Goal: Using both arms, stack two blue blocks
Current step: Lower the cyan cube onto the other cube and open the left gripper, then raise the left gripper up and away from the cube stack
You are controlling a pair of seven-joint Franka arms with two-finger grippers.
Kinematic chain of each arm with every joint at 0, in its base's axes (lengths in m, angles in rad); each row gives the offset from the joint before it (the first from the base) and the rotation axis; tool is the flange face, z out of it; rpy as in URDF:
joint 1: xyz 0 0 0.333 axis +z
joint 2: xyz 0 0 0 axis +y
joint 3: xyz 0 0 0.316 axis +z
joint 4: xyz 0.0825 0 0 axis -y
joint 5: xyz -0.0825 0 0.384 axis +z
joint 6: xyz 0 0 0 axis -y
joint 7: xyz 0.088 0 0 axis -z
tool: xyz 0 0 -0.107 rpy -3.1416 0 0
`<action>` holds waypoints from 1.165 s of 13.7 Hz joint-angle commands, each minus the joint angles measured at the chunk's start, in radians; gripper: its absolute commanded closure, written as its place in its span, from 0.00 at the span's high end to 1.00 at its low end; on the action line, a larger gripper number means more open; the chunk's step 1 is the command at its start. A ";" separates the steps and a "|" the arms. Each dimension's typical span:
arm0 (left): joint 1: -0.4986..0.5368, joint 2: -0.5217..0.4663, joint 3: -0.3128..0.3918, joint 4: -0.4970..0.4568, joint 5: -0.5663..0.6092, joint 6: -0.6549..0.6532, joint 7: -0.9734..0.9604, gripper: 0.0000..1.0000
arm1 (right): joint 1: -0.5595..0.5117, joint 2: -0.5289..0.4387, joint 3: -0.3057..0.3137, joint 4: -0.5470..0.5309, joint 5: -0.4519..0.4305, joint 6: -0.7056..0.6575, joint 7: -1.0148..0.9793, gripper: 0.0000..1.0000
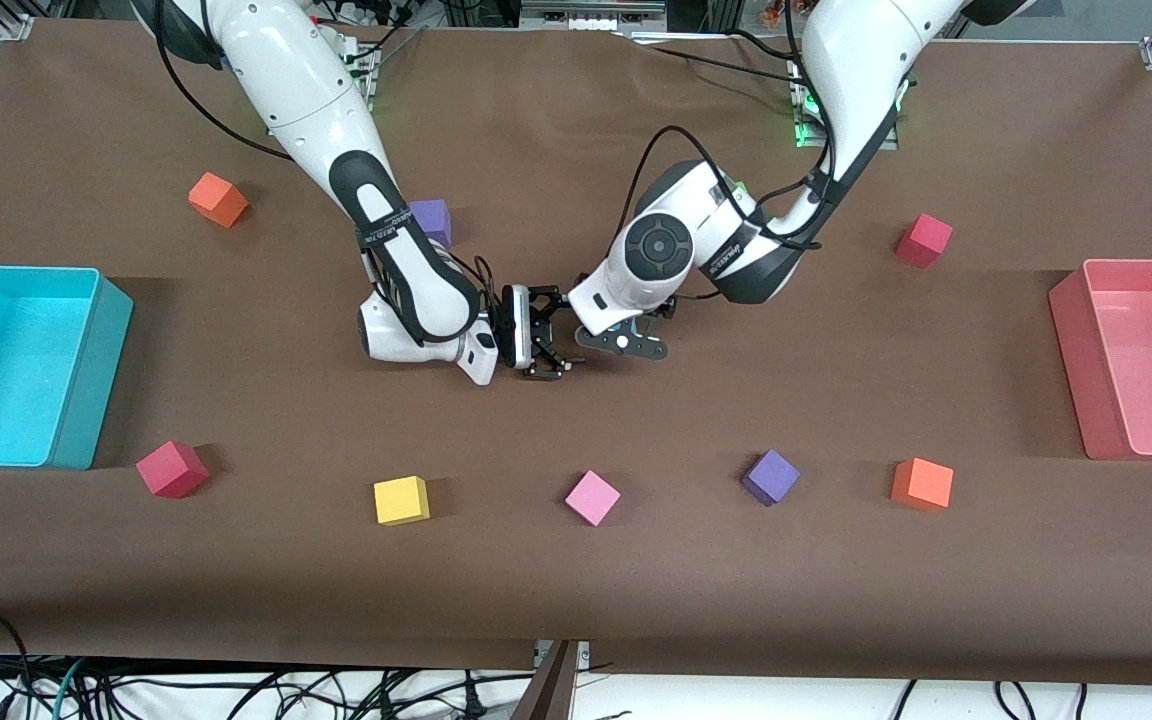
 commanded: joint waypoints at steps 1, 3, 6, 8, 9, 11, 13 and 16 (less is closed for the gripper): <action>0.007 -0.092 -0.012 -0.003 -0.107 -0.059 -0.006 1.00 | 0.004 0.013 0.001 0.017 0.021 0.007 -0.017 1.00; 0.023 -0.164 -0.012 -0.001 -0.139 -0.120 -0.008 1.00 | 0.004 0.013 0.001 0.017 0.021 0.007 -0.014 1.00; 0.133 -0.285 -0.004 0.000 -0.123 -0.313 0.010 1.00 | 0.004 0.011 -0.001 0.030 0.016 0.007 0.000 1.00; 0.231 -0.342 -0.001 0.026 -0.108 -0.412 0.015 1.00 | 0.003 -0.001 -0.008 0.042 -0.005 0.006 0.016 1.00; 0.283 -0.362 -0.002 0.052 -0.078 -0.475 0.055 1.00 | -0.002 -0.005 -0.010 0.054 -0.037 0.006 0.053 1.00; 0.355 -0.403 0.001 0.105 -0.054 -0.568 0.185 1.00 | -0.002 -0.018 -0.030 0.095 -0.150 0.004 0.195 1.00; 0.456 -0.438 -0.002 0.128 -0.054 -0.608 0.254 1.00 | -0.004 -0.037 -0.065 0.141 -0.299 -0.010 0.333 1.00; 0.527 -0.491 0.016 0.111 -0.059 -0.617 0.417 1.00 | -0.014 -0.094 -0.146 0.206 -0.532 -0.161 0.502 1.00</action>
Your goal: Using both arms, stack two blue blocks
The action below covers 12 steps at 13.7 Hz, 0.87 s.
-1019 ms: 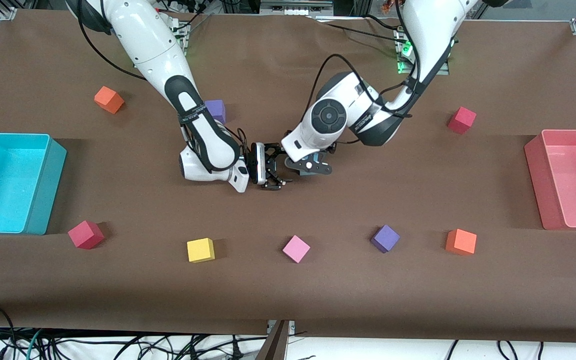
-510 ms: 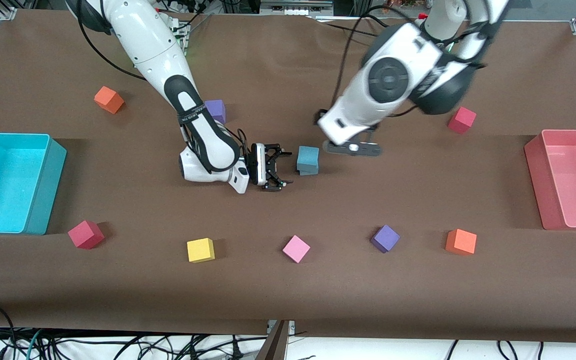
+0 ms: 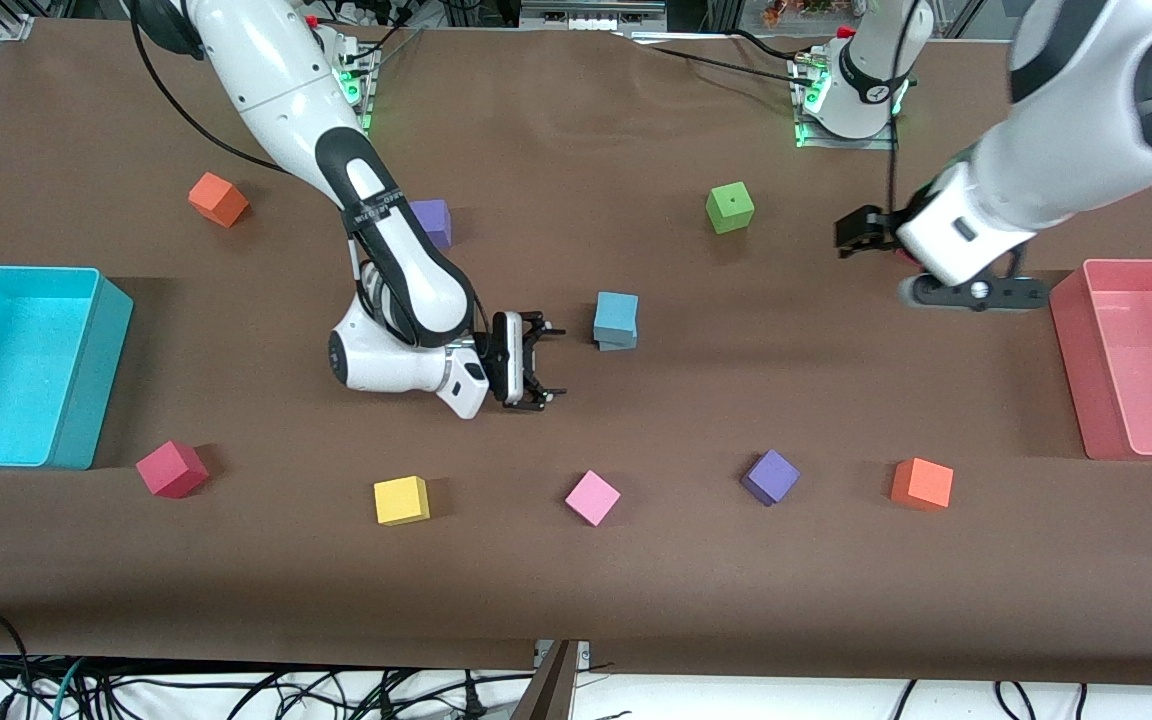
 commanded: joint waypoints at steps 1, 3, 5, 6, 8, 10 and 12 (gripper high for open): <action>-0.007 -0.072 0.066 -0.047 0.015 0.005 0.111 1.00 | -0.010 -0.058 -0.085 0.072 -0.183 -0.191 0.168 1.00; -0.088 -0.094 0.201 -0.060 0.016 0.011 0.166 1.00 | -0.011 -0.064 -0.142 0.161 -0.295 -0.296 0.230 1.00; -0.122 -0.153 0.273 -0.160 0.030 0.082 0.182 1.00 | -0.011 -0.066 -0.208 0.223 -0.333 -0.360 0.258 1.00; -0.128 -0.208 0.290 -0.250 0.062 0.176 0.180 1.00 | -0.011 -0.064 -0.237 0.246 -0.333 -0.379 0.293 1.00; -0.160 -0.238 0.293 -0.323 0.121 0.221 0.160 1.00 | -0.010 -0.066 -0.277 0.281 -0.342 -0.382 0.429 1.00; -0.165 -0.237 0.302 -0.323 0.122 0.221 0.160 1.00 | -0.010 -0.066 -0.290 0.350 -0.410 -0.394 0.598 1.00; -0.217 -0.235 0.361 -0.314 0.121 0.227 0.157 1.00 | -0.010 -0.064 -0.288 0.433 -0.500 -0.429 0.814 1.00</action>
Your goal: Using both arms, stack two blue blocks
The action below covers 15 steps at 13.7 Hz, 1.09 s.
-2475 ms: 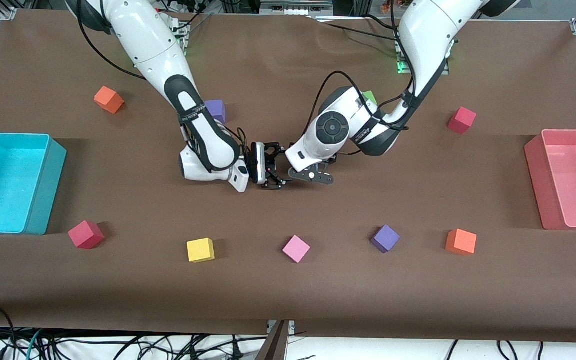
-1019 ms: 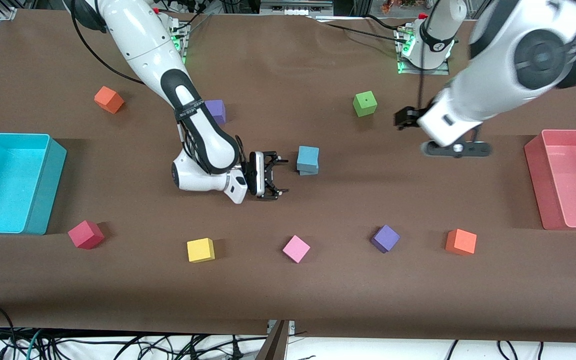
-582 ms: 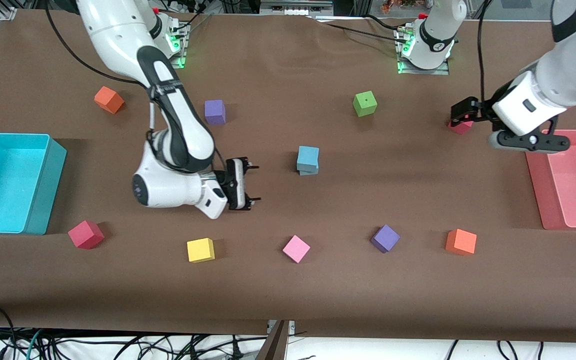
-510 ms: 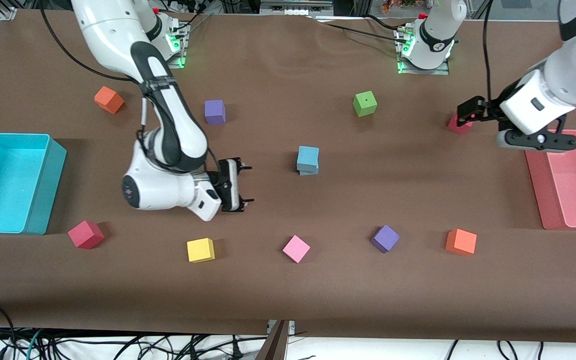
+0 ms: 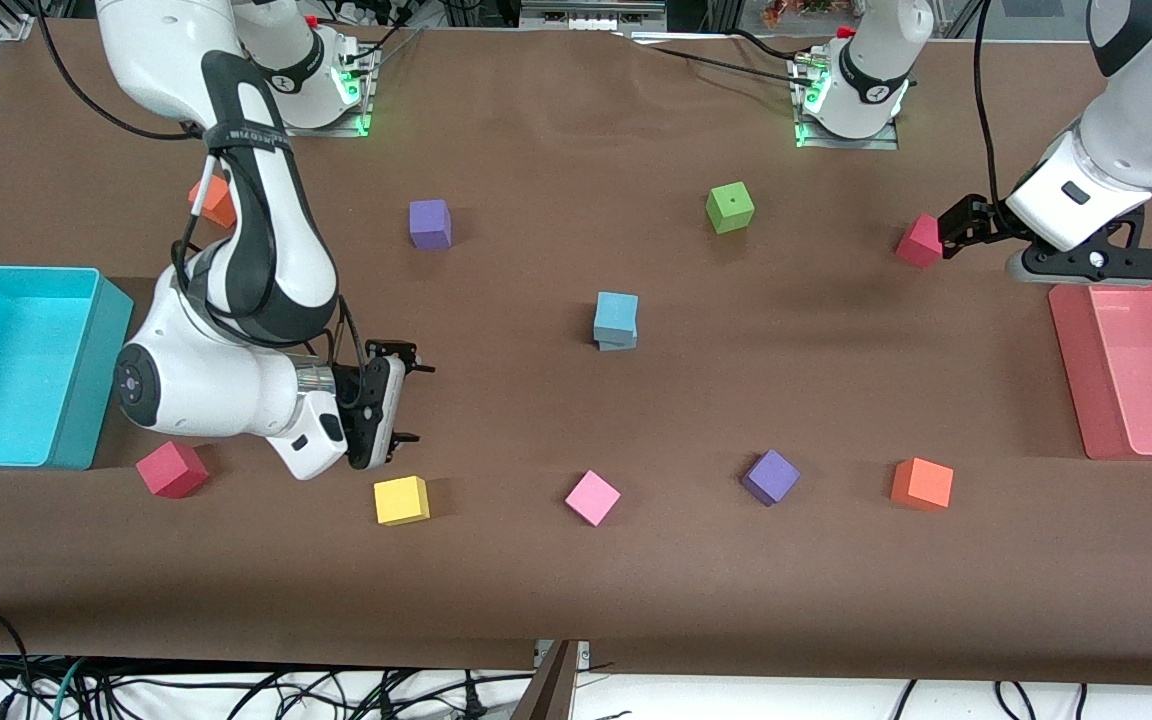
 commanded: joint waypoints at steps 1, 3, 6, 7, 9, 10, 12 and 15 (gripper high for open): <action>-0.051 -0.025 0.055 -0.018 0.021 0.022 -0.001 1.00 | 0.010 0.011 -0.002 0.114 -0.102 -0.050 0.272 1.00; -0.047 -0.024 0.055 -0.010 0.007 0.010 -0.001 1.00 | 0.039 0.012 -0.011 0.116 -0.166 -0.037 0.347 1.00; -0.045 -0.018 0.054 0.001 -0.021 0.007 -0.004 1.00 | -0.017 -0.024 -0.012 0.099 -0.310 -0.042 0.347 1.00; -0.045 -0.018 0.052 0.001 -0.022 0.007 -0.009 1.00 | -0.049 -0.055 -0.012 0.082 -0.394 -0.040 0.347 1.00; -0.045 -0.010 0.058 0.016 -0.022 0.005 -0.012 1.00 | -0.125 -0.107 -0.012 0.062 -0.489 -0.033 0.350 1.00; -0.045 -0.008 0.055 0.018 -0.021 0.005 -0.023 1.00 | -0.160 -0.126 -0.011 0.059 -0.492 -0.028 0.349 1.00; -0.045 0.001 0.057 0.021 -0.022 0.005 -0.011 1.00 | -0.215 -0.198 -0.009 0.017 -0.481 0.024 0.350 1.00; -0.047 0.033 0.055 0.069 -0.011 0.002 -0.024 1.00 | -0.274 -0.340 0.004 -0.074 -0.490 0.017 0.352 1.00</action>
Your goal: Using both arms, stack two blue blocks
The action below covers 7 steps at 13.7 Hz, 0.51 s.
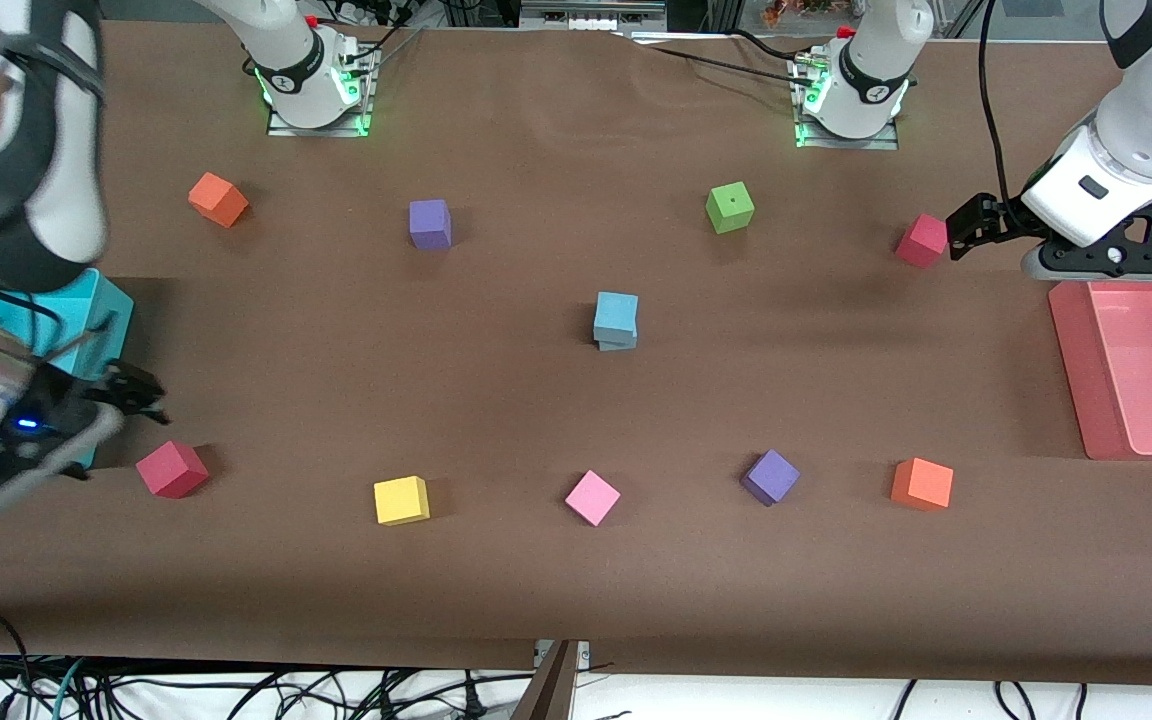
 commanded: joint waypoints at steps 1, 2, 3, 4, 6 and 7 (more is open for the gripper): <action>-0.013 0.041 0.012 0.064 -0.004 -0.008 -0.011 1.00 | -0.038 -0.183 0.032 -0.166 -0.036 -0.022 0.016 1.00; -0.011 0.041 0.012 0.064 -0.004 -0.008 0.001 1.00 | -0.055 -0.214 0.032 -0.186 -0.054 -0.052 0.016 1.00; -0.011 0.038 0.012 0.064 -0.007 -0.008 -0.002 1.00 | -0.070 -0.235 0.032 -0.192 -0.064 -0.094 0.030 1.00; -0.011 0.038 0.012 0.067 -0.007 -0.008 0.007 1.00 | -0.087 -0.258 0.035 -0.194 -0.061 -0.138 0.104 1.00; -0.011 0.035 0.013 0.067 -0.010 -0.019 0.006 1.00 | -0.110 -0.301 0.096 -0.194 -0.099 -0.210 0.308 1.00; -0.011 0.035 0.013 0.067 -0.011 -0.025 0.007 1.00 | -0.122 -0.318 0.128 -0.206 -0.128 -0.241 0.381 1.00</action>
